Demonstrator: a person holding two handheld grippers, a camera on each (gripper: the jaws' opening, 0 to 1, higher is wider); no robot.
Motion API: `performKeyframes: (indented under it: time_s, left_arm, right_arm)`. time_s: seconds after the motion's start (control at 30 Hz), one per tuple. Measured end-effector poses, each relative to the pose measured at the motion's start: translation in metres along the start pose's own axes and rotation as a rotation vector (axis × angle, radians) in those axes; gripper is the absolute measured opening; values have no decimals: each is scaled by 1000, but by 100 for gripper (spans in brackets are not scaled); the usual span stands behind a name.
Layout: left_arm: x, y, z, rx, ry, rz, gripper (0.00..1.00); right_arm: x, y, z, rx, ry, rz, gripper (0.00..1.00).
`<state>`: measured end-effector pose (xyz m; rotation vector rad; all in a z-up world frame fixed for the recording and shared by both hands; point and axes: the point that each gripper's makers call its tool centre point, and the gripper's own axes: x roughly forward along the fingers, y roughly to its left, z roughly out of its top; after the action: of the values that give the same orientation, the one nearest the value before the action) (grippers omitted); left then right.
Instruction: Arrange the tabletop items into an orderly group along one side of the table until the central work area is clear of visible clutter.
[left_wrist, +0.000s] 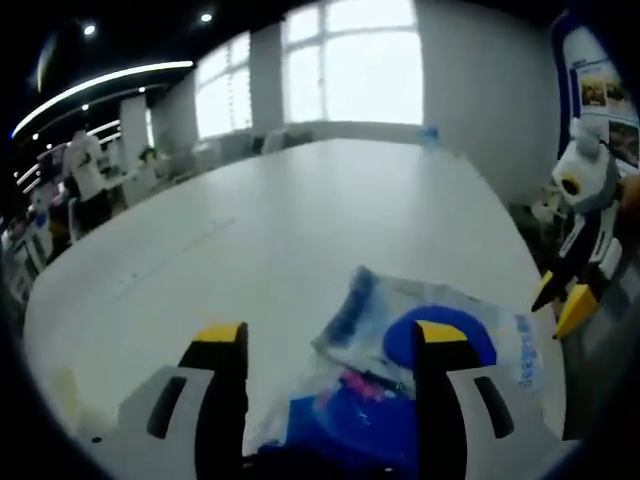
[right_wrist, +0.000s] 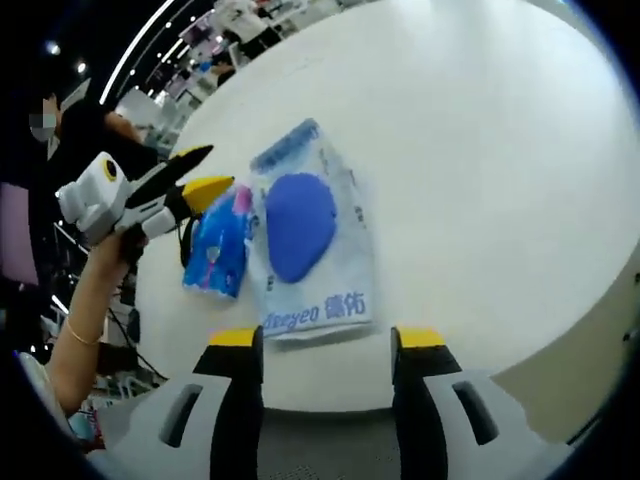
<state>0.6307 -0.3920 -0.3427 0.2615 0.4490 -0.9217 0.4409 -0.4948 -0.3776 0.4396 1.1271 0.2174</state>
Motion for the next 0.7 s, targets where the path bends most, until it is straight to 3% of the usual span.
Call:
performKeyframes:
  time_s: [0.2,0.47,0.7]
  left_arm:
    - [19,5,-7,-6,24,-14,55]
    - [35,6,-12,23,64,-47,43]
    - [46,1,-19,57,110,-85,37]
  right_arm:
    - [3,10,-7,116,19,74,42]
    - [9,8,-6,143,21,55,39]
    - [13,13,-7,274,18,114,32]
